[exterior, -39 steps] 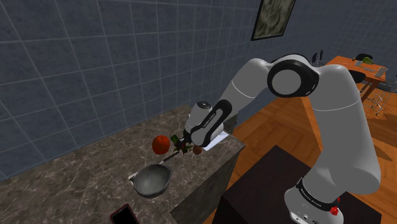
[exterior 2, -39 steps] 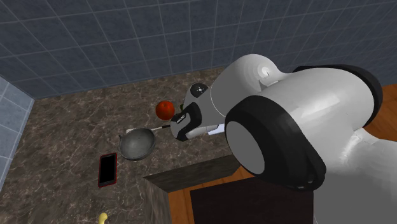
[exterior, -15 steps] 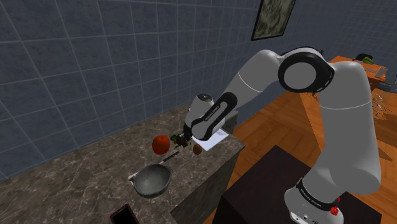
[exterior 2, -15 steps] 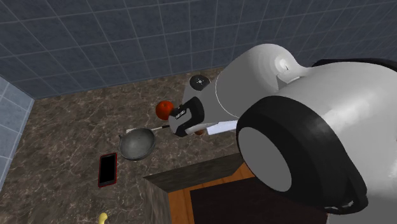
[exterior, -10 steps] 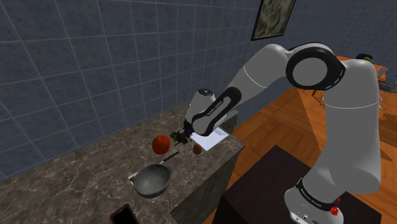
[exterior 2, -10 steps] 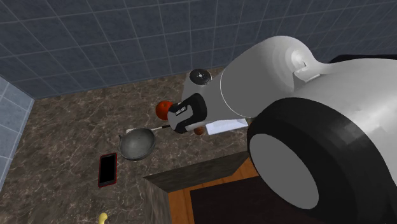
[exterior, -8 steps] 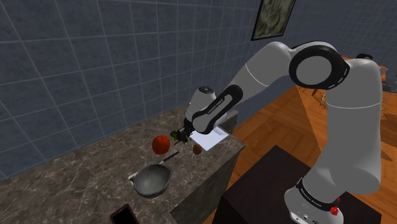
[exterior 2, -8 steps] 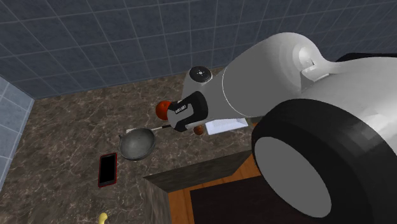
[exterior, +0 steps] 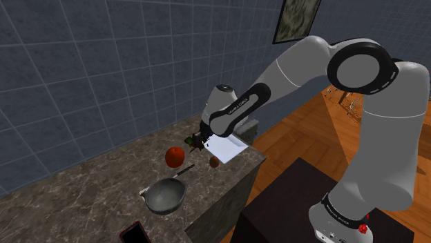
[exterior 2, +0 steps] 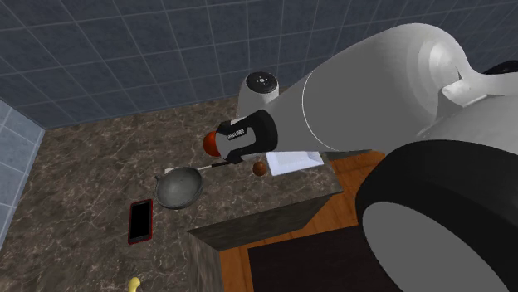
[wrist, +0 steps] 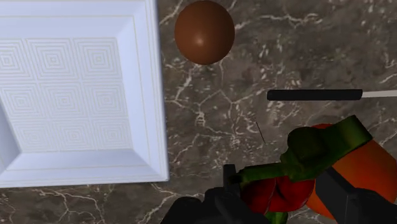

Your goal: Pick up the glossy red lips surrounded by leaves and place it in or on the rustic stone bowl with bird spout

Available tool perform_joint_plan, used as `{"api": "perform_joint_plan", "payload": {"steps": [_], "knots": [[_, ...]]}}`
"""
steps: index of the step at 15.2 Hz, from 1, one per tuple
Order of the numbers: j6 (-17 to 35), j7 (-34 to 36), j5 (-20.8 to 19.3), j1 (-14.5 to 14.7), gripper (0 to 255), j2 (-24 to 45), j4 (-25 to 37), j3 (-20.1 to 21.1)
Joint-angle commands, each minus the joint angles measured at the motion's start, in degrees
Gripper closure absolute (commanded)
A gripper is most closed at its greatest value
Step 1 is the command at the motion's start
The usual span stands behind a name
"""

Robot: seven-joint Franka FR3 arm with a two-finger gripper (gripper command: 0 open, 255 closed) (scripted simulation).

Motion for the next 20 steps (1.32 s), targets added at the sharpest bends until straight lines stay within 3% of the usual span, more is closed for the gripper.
{"api": "perform_joint_plan", "payload": {"steps": [1,9,20], "knots": [[-1.3,0.2,-0.1,0.1,255,-1.5,-0.2,0.0],[-6.0,0.7,-0.3,0.1,255,-5.9,0.1,-0.2],[-5.1,21.9,-9.0,13.9,255,-7.8,-2.2,-0.3]]}}
